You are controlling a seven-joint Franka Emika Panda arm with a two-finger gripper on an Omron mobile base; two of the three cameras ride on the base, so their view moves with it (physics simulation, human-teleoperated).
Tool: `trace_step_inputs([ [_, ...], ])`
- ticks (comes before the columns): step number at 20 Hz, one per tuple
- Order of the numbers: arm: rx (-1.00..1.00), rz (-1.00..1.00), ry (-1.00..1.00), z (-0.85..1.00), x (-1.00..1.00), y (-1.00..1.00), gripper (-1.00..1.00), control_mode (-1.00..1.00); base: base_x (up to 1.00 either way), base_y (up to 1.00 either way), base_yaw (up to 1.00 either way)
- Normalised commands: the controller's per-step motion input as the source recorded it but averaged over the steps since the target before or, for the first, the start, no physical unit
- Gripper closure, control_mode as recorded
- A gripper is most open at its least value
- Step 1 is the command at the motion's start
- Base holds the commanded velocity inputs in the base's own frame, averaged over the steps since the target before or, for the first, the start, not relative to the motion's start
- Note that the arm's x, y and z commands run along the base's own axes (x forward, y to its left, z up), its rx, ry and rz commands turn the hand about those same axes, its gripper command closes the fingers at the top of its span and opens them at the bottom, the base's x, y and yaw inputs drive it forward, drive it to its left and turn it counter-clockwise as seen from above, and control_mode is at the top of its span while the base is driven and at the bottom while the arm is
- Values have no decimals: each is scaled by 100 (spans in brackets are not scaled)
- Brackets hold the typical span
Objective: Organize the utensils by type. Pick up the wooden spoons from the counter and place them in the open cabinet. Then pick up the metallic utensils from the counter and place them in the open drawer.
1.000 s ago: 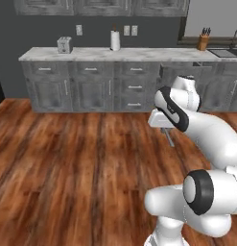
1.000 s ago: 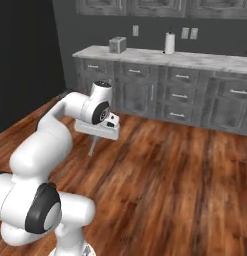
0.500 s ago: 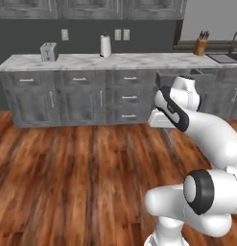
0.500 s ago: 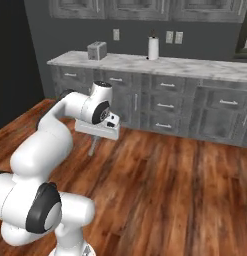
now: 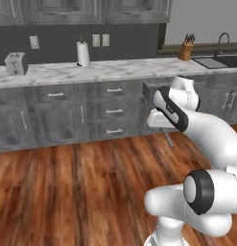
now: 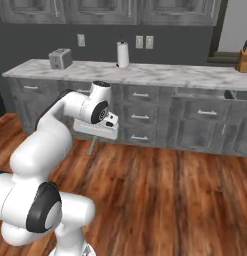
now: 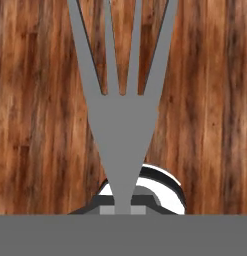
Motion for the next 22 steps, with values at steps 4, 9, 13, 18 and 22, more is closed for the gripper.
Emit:
trace_step_inputs([
  [4,0,0,0,0,0,0,100,100,100,26,-33],
  [9,0,0,0,0,0,0,100,100,84,46,-35],
  [13,0,0,0,0,0,0,100,100,85,55,-37],
  [18,0,0,0,0,0,0,100,100,81,57,-44],
  [22,0,0,0,0,0,0,100,100,63,55,-61],
])
